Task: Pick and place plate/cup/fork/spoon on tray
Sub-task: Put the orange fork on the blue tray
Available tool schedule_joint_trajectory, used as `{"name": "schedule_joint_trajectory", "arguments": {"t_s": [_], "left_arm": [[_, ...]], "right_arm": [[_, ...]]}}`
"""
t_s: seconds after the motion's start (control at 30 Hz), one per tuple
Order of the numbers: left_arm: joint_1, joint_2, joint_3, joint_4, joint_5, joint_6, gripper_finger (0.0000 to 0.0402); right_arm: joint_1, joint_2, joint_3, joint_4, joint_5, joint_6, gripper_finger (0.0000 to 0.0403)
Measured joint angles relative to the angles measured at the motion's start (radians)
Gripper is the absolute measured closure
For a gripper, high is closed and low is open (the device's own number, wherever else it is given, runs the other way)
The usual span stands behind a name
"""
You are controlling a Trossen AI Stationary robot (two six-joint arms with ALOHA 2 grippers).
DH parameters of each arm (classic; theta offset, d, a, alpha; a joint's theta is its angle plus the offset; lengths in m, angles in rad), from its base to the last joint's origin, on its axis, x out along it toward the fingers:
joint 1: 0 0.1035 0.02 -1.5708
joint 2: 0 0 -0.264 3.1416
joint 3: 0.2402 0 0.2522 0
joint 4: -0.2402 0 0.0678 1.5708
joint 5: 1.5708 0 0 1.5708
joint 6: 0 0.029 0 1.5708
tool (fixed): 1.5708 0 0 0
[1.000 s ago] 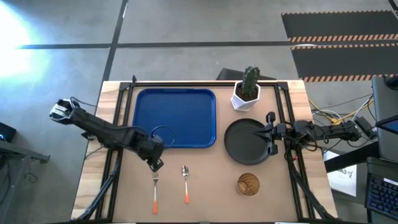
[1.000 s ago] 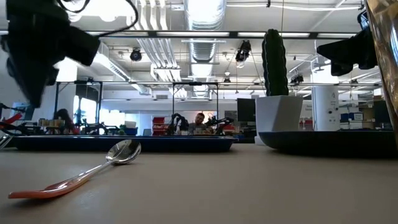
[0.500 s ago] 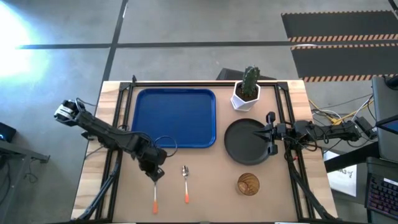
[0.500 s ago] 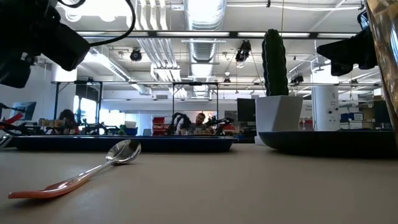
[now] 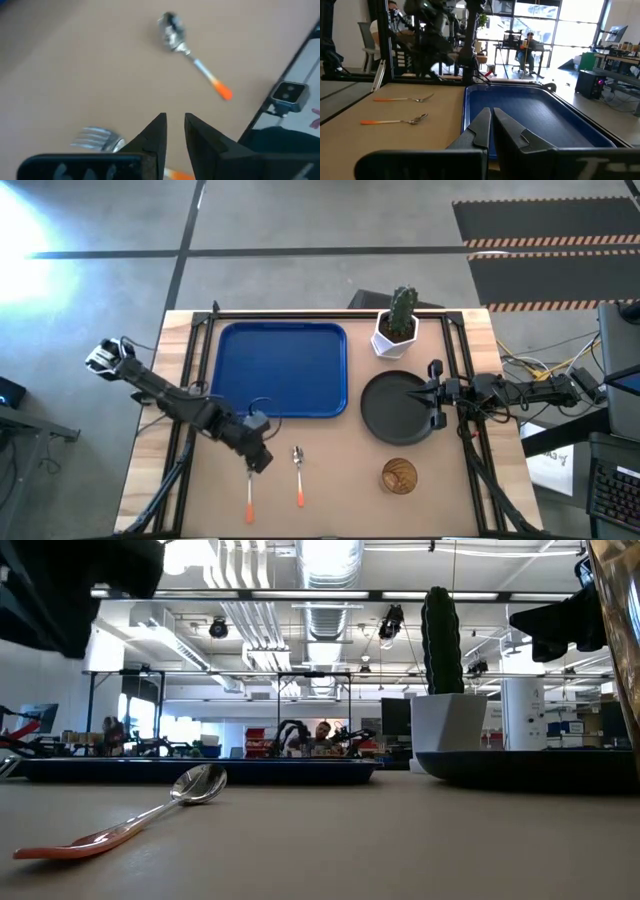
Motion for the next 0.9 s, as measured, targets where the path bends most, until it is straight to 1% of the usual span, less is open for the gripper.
{"name": "schedule_joint_trajectory", "arguments": {"t_s": [0.1, 0.3, 0.47, 0.53, 0.6, 0.7, 0.77, 0.8, 0.9], "left_arm": [[-0.058, 0.003, 0.016, -0.005, -0.064, -0.032, 0.037], [-0.143, 0.02, 0.005, -0.012, -0.086, -0.137, 0.0381], [-0.156, 0.046, -0.002, 0.046, -0.121, -0.135, 0.0382], [-0.15, 0.054, -0.02, 0.138, -0.121, -0.136, 0.0382], [-0.145, 0.063, -0.049, 0.267, -0.103, -0.142, 0.0382], [-0.136, 0.087, -0.108, 0.564, -0.057, -0.139, 0.0382], [-0.126, 0.106, -0.147, 0.692, -0.027, -0.085, 0.0382], [-0.125, 0.116, -0.161, 0.712, -0.017, -0.07, 0.0382], [-0.12, 0.135, -0.182, 0.697, 0.0, -0.064, 0.0382]], "right_arm": [[0.0, 0.0, 0.0, 0.0, 0.0, 0.0, 0.0394], [0.0, 0.0, 0.0, 0.0, 0.0, 0.0, 0.0394], [0.0, 0.0, 0.0, 0.0, 0.0, 0.0, 0.0394], [0.0, 0.0, 0.0, 0.0, 0.0, 0.0, 0.0394], [0.0, 0.0, 0.0, 0.0, 0.0, 0.0, 0.0394], [0.0, 0.0, 0.0, 0.0, 0.0, 0.0, 0.0394], [0.0, 0.0, 0.0, 0.0, 0.0, 0.0, 0.0394], [0.0, 0.0, 0.0, 0.0, 0.0, 0.0, 0.0394], [0.0, 0.0, 0.0, 0.0, 0.0, 0.0, 0.0394]]}}
